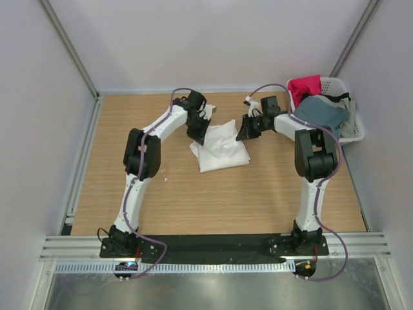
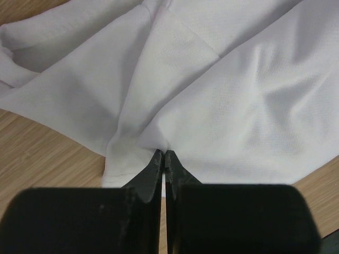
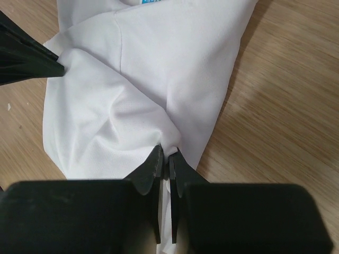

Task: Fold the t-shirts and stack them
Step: Fold the tshirt

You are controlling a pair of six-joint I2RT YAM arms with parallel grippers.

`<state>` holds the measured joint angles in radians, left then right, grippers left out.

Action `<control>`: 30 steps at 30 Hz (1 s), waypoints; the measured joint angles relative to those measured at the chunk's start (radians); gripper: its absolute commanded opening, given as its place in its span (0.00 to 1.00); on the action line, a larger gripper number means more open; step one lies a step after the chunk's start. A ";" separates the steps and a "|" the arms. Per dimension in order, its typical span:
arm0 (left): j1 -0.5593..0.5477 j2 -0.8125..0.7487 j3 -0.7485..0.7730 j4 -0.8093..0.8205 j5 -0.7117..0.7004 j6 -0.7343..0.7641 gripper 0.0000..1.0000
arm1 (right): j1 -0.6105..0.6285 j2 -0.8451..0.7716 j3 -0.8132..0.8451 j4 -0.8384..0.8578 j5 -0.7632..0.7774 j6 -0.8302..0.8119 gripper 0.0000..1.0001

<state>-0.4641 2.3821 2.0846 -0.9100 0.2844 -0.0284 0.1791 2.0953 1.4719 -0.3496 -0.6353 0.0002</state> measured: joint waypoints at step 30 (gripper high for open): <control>0.028 -0.333 -0.096 -0.035 -0.008 0.032 0.00 | 0.047 -0.096 0.192 -0.030 -0.038 -0.001 0.06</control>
<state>-0.4358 2.0495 1.9884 -0.9447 0.2760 0.0032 0.2264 1.9995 1.6634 -0.3794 -0.6731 -0.0010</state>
